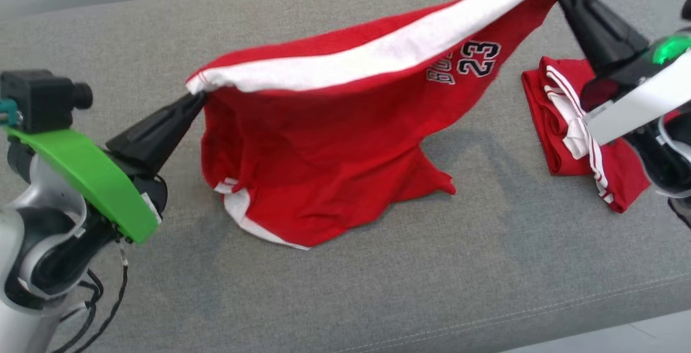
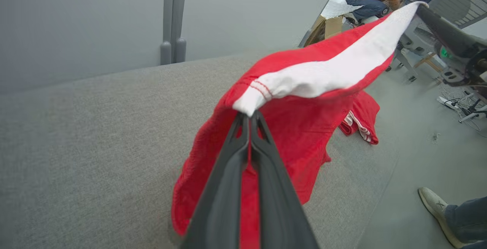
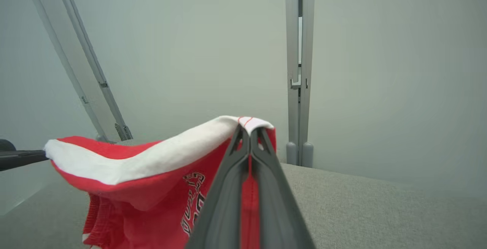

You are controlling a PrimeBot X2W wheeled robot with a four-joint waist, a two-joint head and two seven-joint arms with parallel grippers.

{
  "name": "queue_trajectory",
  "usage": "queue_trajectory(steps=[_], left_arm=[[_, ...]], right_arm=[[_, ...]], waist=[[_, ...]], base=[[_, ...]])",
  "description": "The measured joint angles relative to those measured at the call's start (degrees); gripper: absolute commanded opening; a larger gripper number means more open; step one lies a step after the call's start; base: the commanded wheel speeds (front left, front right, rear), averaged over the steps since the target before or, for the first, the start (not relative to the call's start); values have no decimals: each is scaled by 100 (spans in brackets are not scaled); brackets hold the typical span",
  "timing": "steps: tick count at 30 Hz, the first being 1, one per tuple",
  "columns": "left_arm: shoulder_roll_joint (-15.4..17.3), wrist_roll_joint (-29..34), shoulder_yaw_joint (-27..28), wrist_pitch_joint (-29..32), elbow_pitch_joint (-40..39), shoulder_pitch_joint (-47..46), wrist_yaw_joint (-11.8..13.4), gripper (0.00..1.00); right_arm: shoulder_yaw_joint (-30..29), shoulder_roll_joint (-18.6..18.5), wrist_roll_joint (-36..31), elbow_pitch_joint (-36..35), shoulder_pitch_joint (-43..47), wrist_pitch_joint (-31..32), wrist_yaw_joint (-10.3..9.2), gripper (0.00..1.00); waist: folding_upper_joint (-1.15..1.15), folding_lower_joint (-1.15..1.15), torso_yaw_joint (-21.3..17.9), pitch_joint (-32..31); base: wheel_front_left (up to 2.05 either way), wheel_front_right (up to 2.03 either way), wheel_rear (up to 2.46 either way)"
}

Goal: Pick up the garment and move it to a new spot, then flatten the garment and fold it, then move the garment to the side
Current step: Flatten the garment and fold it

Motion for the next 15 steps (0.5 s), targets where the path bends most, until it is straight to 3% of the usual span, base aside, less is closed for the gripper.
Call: queue_trajectory(steps=[10, 15], left_arm=[[214, -932, 286, 587, -1060, -511, -193, 0], [530, -1615, 566, 916, -2040, -489, -186, 0]], right_arm=[[-589, -36, 692, -1111, -215, -313, 265, 0], [-1072, -539, 1059, -1827, 150, -303, 133, 0]], waist=[[0, 0, 21, -550], [0, 0, -56, -742]], base=[[0, 0, 0], [0, 0, 0]])
